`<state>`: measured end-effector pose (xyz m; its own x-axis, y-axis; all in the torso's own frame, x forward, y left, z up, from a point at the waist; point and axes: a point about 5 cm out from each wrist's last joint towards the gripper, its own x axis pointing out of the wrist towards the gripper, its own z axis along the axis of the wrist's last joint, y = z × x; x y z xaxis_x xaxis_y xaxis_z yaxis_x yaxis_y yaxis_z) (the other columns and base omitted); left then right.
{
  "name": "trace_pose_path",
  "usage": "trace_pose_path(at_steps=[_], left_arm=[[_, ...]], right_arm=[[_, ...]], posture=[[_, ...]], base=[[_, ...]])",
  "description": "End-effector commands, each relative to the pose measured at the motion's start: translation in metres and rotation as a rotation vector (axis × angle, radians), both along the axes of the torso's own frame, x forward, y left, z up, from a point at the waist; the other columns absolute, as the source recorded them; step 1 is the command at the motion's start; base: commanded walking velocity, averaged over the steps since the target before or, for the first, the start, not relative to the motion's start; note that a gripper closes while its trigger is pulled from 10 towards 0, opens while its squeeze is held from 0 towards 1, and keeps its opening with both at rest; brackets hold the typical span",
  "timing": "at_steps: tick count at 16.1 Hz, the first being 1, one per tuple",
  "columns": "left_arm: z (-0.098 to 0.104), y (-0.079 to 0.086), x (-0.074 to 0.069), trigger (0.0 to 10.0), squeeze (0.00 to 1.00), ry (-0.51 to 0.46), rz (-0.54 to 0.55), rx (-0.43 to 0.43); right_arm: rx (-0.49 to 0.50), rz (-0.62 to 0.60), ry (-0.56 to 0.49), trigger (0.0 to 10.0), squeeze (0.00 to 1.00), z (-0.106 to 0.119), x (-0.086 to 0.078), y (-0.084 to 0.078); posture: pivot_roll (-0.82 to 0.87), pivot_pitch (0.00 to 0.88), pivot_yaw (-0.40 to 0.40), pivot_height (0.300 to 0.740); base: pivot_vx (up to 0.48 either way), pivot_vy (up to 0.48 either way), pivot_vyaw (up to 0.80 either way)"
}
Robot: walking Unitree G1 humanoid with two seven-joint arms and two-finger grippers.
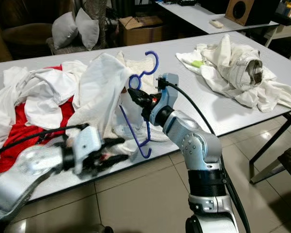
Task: Hang hanger
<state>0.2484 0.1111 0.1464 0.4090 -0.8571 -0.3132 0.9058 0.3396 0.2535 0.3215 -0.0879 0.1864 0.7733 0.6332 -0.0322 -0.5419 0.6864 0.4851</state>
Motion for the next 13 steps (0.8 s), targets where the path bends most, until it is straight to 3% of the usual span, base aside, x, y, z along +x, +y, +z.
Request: trace_pose_path(at_steps=[1,3,5,6,7,13], left_arm=[[-0.004,-0.004,0.002,10.0,1.0,-0.003,-0.039,0.023],[-0.008,-0.009,0.004,10.0,1.0,0.012,-0.078,0.03],[-0.02,-0.01,0.008,10.0,1.0,0.018,-0.099,0.102],[-0.028,-0.008,0.013,10.0,0.45,0.008,-0.08,0.142],[-0.034,-0.006,0.018,10.0,0.0,-0.003,-0.056,0.171],[-0.05,-0.001,0.035,10.0,0.0,-0.02,0.035,0.195]], right_arm=[[0.007,-0.009,-0.026,10.0,0.0,0.007,0.003,-0.002],[0.005,-0.009,-0.027,10.0,0.0,0.008,0.004,-0.002],[0.007,-0.012,-0.028,10.0,0.0,0.009,0.005,-0.003],[0.008,-0.013,-0.029,10.0,0.0,0.01,0.004,-0.003],[0.008,-0.014,-0.029,10.0,0.0,0.01,0.004,-0.003],[0.01,-0.016,-0.023,10.0,0.0,0.008,0.002,-0.002]], posture=[[-0.02,0.0,0.037,0.74],[-0.03,0.0,0.038,0.74],[-0.03,0.0,0.041,0.74],[-0.03,0.0,0.045,0.74],[-0.03,0.0,0.045,0.74],[-0.04,0.0,0.051,0.74]], base=[[0.0,0.0,0.0],[0.0,0.0,0.0],[0.0,0.0,0.0],[0.0,0.0,0.0],[0.0,0.0,0.0],[0.0,0.0,0.0]])
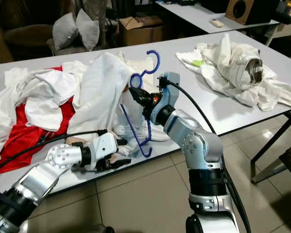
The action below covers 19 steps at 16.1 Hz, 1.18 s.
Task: Hang hanger
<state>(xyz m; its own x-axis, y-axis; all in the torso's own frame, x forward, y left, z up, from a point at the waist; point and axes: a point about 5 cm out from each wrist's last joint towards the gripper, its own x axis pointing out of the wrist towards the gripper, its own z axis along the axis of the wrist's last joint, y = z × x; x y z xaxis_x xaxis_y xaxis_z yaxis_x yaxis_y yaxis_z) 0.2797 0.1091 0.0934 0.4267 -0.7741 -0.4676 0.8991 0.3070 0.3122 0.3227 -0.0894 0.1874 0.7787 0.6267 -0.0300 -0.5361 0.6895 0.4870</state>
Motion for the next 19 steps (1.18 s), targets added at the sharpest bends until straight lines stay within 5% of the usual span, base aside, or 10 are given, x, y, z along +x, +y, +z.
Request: trace_pose_path(at_steps=[1,3,19], left_arm=[[0.002,0.002,0.004,4.5,0.0,-0.021,0.011,0.005],[0.003,0.004,0.002,0.0,0.0,-0.009,0.008,-0.016],[-0.008,0.016,-0.005,0.0,0.0,-0.021,0.036,0.029]], right_arm=[[0.007,-0.005,-0.023,10.0,0.0,0.007,0.001,0.0],[0.006,-0.002,-0.021,10.0,0.0,0.007,0.001,0.001],[0.004,0.003,-0.015,10.0,0.0,0.005,0.002,0.003]], posture=[[-0.03,0.0,0.048,0.74],[-0.03,0.0,0.045,0.74],[-0.03,0.0,0.042,0.74]], base=[[0.0,0.0,0.0],[0.0,0.0,0.0],[0.0,0.0,0.0]])
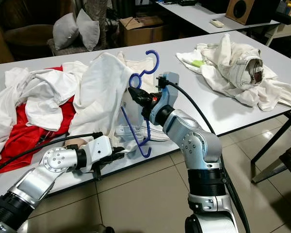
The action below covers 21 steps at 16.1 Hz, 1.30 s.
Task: Hang hanger
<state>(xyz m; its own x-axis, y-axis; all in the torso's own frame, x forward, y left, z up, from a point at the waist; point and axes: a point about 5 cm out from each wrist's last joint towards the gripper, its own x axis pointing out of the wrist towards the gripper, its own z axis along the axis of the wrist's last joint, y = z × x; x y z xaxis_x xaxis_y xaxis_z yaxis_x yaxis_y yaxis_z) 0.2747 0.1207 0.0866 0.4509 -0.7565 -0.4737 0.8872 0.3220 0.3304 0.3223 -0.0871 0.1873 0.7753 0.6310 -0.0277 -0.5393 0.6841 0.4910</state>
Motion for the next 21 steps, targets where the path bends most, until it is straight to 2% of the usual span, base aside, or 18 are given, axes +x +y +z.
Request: trace_pose_path(at_steps=[1,2,4,5,7,9,11,13,16,18,21], left_arm=[[0.0,0.005,0.0,0.0,0.0,-0.01,0.016,0.013],[0.004,0.007,-0.001,0.0,0.0,-0.035,0.01,0.006],[0.024,0.008,-0.01,0.0,0.0,-0.11,-0.075,-0.013],[0.039,0.009,-0.018,0.0,0.0,-0.165,-0.124,-0.029],[0.057,0.016,-0.029,0.0,0.0,-0.23,-0.188,0.004],[0.071,0.018,-0.041,0.0,0.0,-0.246,-0.258,0.027],[0.075,0.017,-0.051,0.0,0.0,-0.235,-0.317,0.05],[0.077,0.012,-0.063,0.0,0.0,-0.222,-0.403,0.076],[0.078,0.009,-0.066,0.0,0.0,-0.227,-0.442,0.093],[0.08,0.001,-0.067,0.0,0.0,-0.24,-0.487,0.103],[0.093,-0.01,-0.06,0.0,0.0,-0.314,-0.509,0.086]], right_arm=[[-0.001,-0.002,-0.016,10.0,0.0,0.005,0.002,0.001],[-0.001,-0.004,-0.016,10.0,0.0,0.005,0.003,0.001],[-0.004,-0.014,-0.015,10.0,0.0,0.004,0.003,0.0],[-0.004,-0.025,-0.009,10.0,0.0,0.003,0.004,-0.002],[0.001,-0.041,0.004,10.0,0.0,0.001,0.007,-0.001],[0.017,-0.049,0.015,10.0,0.0,0.001,0.011,0.005],[0.032,-0.051,0.024,10.0,0.0,0.001,0.015,0.01],[0.128,-0.052,0.046,10.0,0.0,0.008,0.02,0.02],[0.266,-0.106,0.133,10.0,0.0,0.008,0.029,0.017],[0.407,-0.167,0.245,10.0,0.0,0.003,0.039,0.011],[0.389,-0.207,0.302,10.0,0.0,-0.01,0.042,0.012]], posture=[[-0.03,0.0,0.042,0.74],[-0.03,0.0,0.044,0.74],[-0.03,0.0,0.046,0.74],[-0.03,0.0,0.043,0.74],[-0.01,0.0,0.035,0.74],[0.0,0.0,0.03,0.74],[0.02,0.0,0.031,0.74],[0.03,0.0,0.031,0.74],[0.03,0.0,0.027,0.74],[0.03,0.0,0.026,0.74],[0.03,0.0,0.019,0.74]], base=[[0.0,0.0,0.0],[0.0,0.0,0.0],[0.0,0.0,0.0],[0.0,0.0,0.0],[0.0,0.0,0.0],[0.0,0.0,0.0],[0.0,0.0,0.0],[0.0,0.0,0.0],[0.0,0.0,0.0],[0.0,0.0,0.0],[0.0,0.0,0.0]])
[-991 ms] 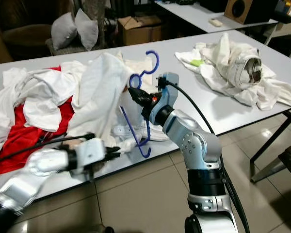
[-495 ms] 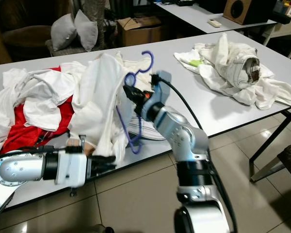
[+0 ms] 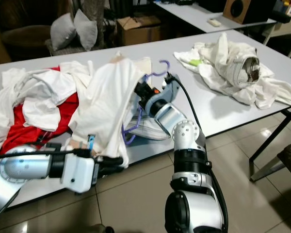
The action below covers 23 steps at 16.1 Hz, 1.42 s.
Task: Hang hanger
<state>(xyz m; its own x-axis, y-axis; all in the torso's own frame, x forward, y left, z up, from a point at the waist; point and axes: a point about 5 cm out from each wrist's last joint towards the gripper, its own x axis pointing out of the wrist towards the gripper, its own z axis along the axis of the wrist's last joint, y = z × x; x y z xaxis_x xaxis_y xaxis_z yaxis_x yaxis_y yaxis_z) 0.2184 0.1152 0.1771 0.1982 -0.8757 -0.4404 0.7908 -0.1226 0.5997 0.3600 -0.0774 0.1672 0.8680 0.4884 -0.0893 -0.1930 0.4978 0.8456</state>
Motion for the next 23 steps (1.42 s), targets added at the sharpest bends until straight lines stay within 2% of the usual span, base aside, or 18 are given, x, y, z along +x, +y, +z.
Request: trace_pose_path(at_steps=[1,3,6,8,11,12,15,17,18,21,23], left_arm=[[0.003,-0.005,-0.003,0.0,0.0,-0.016,-0.042,0.005],[0.014,-0.014,0.0,0.0,0.0,-0.057,-0.078,-0.032],[0.027,-0.022,0.005,0.0,0.0,-0.101,-0.094,-0.087],[0.048,-0.029,0.012,0.0,0.0,-0.172,-0.093,-0.175],[0.057,-0.028,0.023,0.0,0.0,-0.224,-0.066,-0.173],[0.059,-0.024,0.031,0.0,0.0,-0.243,-0.035,-0.159],[0.059,-0.027,0.034,0.0,0.0,-0.246,-0.034,-0.156],[0.058,-0.039,0.032,0.0,0.0,-0.235,-0.059,-0.173],[0.051,-0.044,0.032,0.0,0.0,-0.202,-0.077,-0.148],[0.028,-0.045,0.034,0.0,0.0,-0.145,-0.048,-0.051],[0.014,-0.048,0.035,0.0,0.0,-0.122,-0.022,-0.017]], right_arm=[[0.002,-0.021,-0.019,10.0,0.0,0.009,0.004,0.003],[0.003,-0.035,0.02,10.0,0.0,0.003,0.007,0.009],[-0.006,-0.029,0.027,10.0,0.0,0.004,0.009,0.016],[-0.031,0.017,0.009,10.0,0.0,0.004,0.006,0.028],[-0.063,0.108,-0.014,10.0,0.0,0.004,-0.002,0.042],[-0.127,0.188,-0.07,10.0,0.0,0.006,-0.01,0.051],[-0.108,0.21,-0.099,10.0,0.0,0.012,-0.012,0.054],[-0.185,0.162,-0.116,10.0,0.0,0.013,-0.007,0.054],[-0.115,0.138,-0.099,10.0,0.0,0.018,-0.004,0.054],[0.028,0.125,-0.078,10.0,0.0,0.03,0.0,0.053],[0.175,0.12,-0.06,10.0,0.0,0.042,0.006,0.052]], posture=[[0.03,0.0,0.019,0.74],[0.03,0.0,0.015,0.74],[0.03,0.0,0.013,0.74],[0.03,0.0,0.012,0.74],[0.03,0.0,0.009,0.74],[0.03,0.0,0.011,0.74],[0.02,0.0,0.016,0.74],[0.02,0.0,0.019,0.74],[0.02,0.0,0.02,0.74],[0.02,0.0,0.026,0.74],[0.02,0.0,0.026,0.74]], base=[[0.0,0.0,0.0],[0.0,0.0,0.0],[0.0,0.0,0.0],[0.0,0.0,0.0],[0.0,0.0,0.0],[0.0,0.0,0.0],[0.0,0.0,0.0],[0.0,0.0,0.0],[0.0,0.0,0.0],[0.0,0.0,0.0],[0.0,0.0,0.0]])
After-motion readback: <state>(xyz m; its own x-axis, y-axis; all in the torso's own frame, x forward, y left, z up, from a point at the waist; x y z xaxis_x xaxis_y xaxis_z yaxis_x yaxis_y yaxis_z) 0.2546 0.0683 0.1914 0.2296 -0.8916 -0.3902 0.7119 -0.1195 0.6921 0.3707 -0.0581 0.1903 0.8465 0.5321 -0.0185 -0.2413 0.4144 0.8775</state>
